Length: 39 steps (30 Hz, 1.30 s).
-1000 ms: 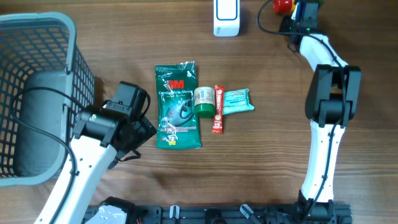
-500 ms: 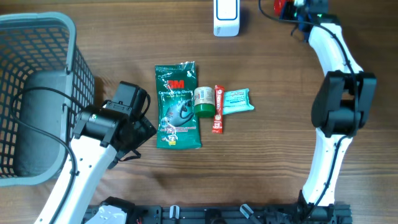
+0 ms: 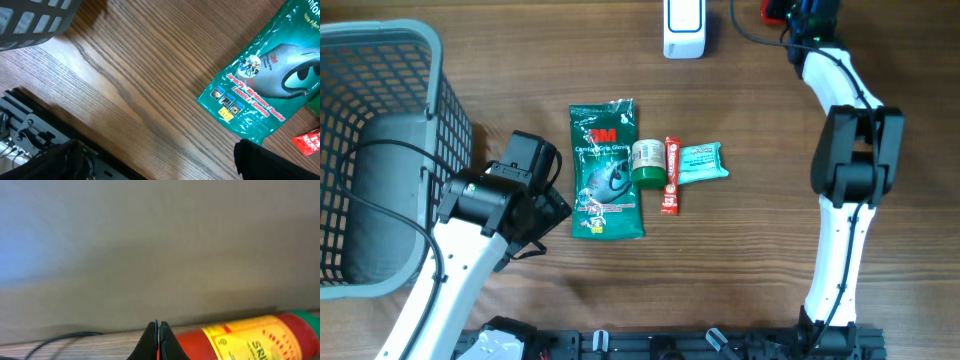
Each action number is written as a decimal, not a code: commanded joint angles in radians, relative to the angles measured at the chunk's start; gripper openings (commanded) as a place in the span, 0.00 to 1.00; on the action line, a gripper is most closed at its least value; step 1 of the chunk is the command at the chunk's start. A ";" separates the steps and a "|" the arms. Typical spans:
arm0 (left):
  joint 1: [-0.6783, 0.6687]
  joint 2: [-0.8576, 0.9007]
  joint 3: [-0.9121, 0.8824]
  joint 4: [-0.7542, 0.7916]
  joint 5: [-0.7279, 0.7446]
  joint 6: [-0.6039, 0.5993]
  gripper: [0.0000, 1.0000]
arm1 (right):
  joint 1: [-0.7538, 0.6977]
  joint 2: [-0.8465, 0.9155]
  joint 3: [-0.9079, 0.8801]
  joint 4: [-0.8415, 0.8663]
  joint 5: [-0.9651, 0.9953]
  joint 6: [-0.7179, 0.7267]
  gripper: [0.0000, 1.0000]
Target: Scan the item barcode
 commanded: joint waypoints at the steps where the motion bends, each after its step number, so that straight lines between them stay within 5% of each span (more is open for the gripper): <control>1: -0.005 0.000 -0.001 0.000 -0.003 -0.017 1.00 | 0.003 0.093 0.120 0.008 0.032 0.030 0.04; 20: -0.005 0.000 -0.001 0.000 -0.003 -0.017 1.00 | 0.000 0.244 0.266 -0.217 0.084 -0.035 0.05; 28: -0.005 0.000 -0.001 0.000 -0.003 -0.017 1.00 | 0.000 0.163 0.266 -0.747 0.144 -0.137 0.04; 33: -0.005 0.000 -0.001 0.000 -0.003 -0.017 1.00 | 0.000 -0.001 0.266 -1.160 0.248 0.082 0.05; 35: -0.005 0.000 -0.001 0.000 -0.003 -0.017 1.00 | 0.001 -0.063 0.266 -1.194 0.222 0.127 0.04; 36: -0.005 0.000 -0.001 0.000 -0.003 -0.017 1.00 | 0.001 -0.095 0.266 -1.191 0.214 0.127 0.07; 38: -0.005 0.000 -0.001 0.000 -0.003 -0.017 1.00 | -0.001 -0.158 0.266 -1.168 0.215 0.127 0.52; 39: -0.005 0.000 -0.001 0.000 -0.003 -0.017 1.00 | -0.004 -0.189 0.266 -1.146 0.216 0.123 0.85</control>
